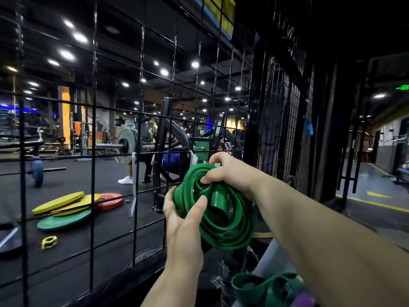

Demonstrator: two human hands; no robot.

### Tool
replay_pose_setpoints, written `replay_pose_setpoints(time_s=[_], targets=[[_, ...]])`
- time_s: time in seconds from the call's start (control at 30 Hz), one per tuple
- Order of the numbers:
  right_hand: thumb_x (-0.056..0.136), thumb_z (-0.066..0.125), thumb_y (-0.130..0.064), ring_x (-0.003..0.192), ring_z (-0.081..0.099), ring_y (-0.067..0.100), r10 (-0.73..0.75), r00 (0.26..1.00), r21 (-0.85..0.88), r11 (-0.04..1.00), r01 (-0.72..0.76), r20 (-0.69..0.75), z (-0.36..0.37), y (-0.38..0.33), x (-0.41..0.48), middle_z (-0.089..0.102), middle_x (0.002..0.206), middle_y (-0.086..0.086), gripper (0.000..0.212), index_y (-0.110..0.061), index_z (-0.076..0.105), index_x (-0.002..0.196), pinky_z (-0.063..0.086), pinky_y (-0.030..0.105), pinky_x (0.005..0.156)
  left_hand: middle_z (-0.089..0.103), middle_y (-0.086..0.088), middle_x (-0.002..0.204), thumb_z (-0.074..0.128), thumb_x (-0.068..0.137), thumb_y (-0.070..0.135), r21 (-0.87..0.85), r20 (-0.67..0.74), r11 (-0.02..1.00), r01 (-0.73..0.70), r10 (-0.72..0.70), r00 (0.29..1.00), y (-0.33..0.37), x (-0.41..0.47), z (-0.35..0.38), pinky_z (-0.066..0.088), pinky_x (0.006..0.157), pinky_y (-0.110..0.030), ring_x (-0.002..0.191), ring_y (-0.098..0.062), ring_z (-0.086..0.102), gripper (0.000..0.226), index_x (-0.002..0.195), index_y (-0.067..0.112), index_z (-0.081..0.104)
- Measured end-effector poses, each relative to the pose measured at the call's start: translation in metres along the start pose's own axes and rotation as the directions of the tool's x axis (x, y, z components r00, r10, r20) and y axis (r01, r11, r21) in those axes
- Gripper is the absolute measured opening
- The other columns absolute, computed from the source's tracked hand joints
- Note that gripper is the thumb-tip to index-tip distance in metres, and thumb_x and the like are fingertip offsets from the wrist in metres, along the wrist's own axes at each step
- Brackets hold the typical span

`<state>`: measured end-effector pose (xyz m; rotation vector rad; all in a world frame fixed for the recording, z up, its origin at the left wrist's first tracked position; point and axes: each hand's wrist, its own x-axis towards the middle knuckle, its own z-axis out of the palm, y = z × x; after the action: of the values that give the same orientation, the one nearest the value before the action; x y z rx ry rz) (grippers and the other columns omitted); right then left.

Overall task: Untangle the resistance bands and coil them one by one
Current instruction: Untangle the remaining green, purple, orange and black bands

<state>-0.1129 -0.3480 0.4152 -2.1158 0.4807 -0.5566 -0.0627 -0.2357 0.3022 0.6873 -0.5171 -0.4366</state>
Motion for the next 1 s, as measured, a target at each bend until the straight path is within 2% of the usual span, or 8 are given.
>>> replay_pose_setpoints(time_s=[0.1, 0.2, 0.37, 0.53, 0.67, 0.77, 0.87, 1.0], targets=[[0.060, 0.082, -0.031, 0.088, 0.068, 0.025, -0.007, 1.000, -0.044, 0.999, 0.007, 0.006, 0.000, -0.002, 0.005, 0.057, 0.123, 0.011, 0.061, -0.028, 0.049, 0.112, 0.057, 0.037, 0.071, 0.069, -0.006, 0.114, 0.066, 0.086, 0.015, -0.064, 0.010, 0.998, 0.001, -0.001, 1.000, -0.001, 0.000, 0.003, 0.057, 0.075, -0.047, 0.094, -0.025, 0.072, 0.060, 0.130, 0.048, 0.042], [0.060, 0.082, -0.034, 0.090, 0.068, 0.027, 0.000, 1.000, -0.113, 0.994, 0.001, 0.011, 0.003, -0.003, 0.007, 0.060, 0.116, 0.012, 0.061, -0.028, 0.050, 0.112, 0.059, 0.043, 0.081, 0.070, -0.007, 0.113, 0.070, 0.081, 0.019, -0.096, 0.005, 0.995, 0.040, -0.039, 0.999, -0.008, 0.003, 0.000, 0.055, 0.082, -0.057, 0.098, -0.030, 0.070, 0.062, 0.129, 0.049, 0.045], [0.077, 0.078, -0.022, 0.077, 0.066, 0.023, 0.014, 0.999, -0.108, 0.994, -0.010, 0.044, 0.004, -0.002, 0.009, 0.065, 0.101, 0.011, 0.046, -0.020, 0.050, 0.114, 0.057, 0.038, 0.073, 0.070, -0.011, 0.113, 0.068, 0.084, 0.022, -0.114, 0.003, 0.991, 0.065, -0.065, 0.998, -0.012, 0.009, -0.003, 0.050, 0.085, -0.066, 0.099, -0.036, 0.069, 0.054, 0.128, 0.044, 0.046], [0.065, 0.077, -0.017, 0.069, 0.062, 0.025, 0.069, 0.994, 0.031, 0.997, -0.072, 0.086, 0.005, 0.006, 0.014, 0.064, 0.088, 0.013, 0.051, -0.014, 0.054, 0.109, 0.054, 0.038, 0.069, 0.069, -0.013, 0.115, 0.068, 0.081, 0.024, -0.116, 0.054, 0.990, 0.084, -0.078, 0.995, -0.011, 0.013, -0.004, 0.048, 0.088, -0.068, 0.102, -0.037, 0.068, 0.057, 0.130, 0.040, 0.046], [0.081, 0.069, -0.005, 0.064, 0.065, 0.023, 0.088, 0.988, -0.010, 0.996, -0.088, 0.130, 0.002, 0.004, 0.013, 0.066, 0.089, 0.015, 0.043, -0.014, 0.053, 0.120, 0.055, 0.033, 0.061, 0.065, -0.017, 0.123, 0.076, 0.074, 0.036, -0.146, 0.128, 0.982, 0.119, -0.101, 0.987, -0.013, 0.018, -0.010, 0.045, 0.093, -0.067, 0.110, -0.040, 0.064, 0.066, 0.133, 0.032, 0.048], [0.082, 0.067, -0.002, 0.060, 0.064, 0.022, 0.060, 0.983, -0.090, 0.995, -0.045, 0.174, -0.002, 0.001, 0.012, 0.066, 0.088, 0.013, 0.034, -0.020, 0.056, 0.109, 0.054, 0.031, 0.056, 0.062, -0.021, 0.125, 0.074, 0.077, 0.046, -0.204, 0.129, 0.969, 0.138, -0.113, 0.985, -0.008, 0.019, -0.009, 0.051, 0.090, -0.058, 0.113, -0.039, 0.062, 0.068, 0.134, 0.016, 0.051], [0.079, 0.066, 0.000, 0.062, 0.062, 0.024, 0.024, 0.982, -0.124, 0.992, 0.000, 0.188, -0.004, 0.002, 0.012, 0.064, 0.089, 0.011, 0.033, -0.024, 0.057, 0.099, 0.054, 0.036, 0.061, 0.072, -0.019, 0.100, 0.046, 0.090, 0.053, -0.216, 0.193, 0.961, 0.171, -0.129, 0.973, -0.002, 0.021, -0.011, 0.059, 0.069, -0.038, 0.091, -0.029, 0.072, 0.054, 0.100, 0.008, 0.074], [0.078, 0.070, -0.002, 0.061, 0.061, 0.019, -0.002, 0.981, -0.178, 0.983, 0.038, 0.193, 0.002, -0.001, 0.014, 0.063, 0.086, 0.007, 0.033, -0.024, 0.057, 0.099, 0.053, 0.034, 0.063, 0.058, -0.030, 0.127, 0.057, 0.092, 0.047, -0.158, 0.258, 0.976, 0.148, -0.104, 0.961, 0.001, 0.027, -0.015, 0.048, 0.093, -0.054, 0.117, -0.044, 0.058, 0.060, 0.135, 0.006, 0.051]])
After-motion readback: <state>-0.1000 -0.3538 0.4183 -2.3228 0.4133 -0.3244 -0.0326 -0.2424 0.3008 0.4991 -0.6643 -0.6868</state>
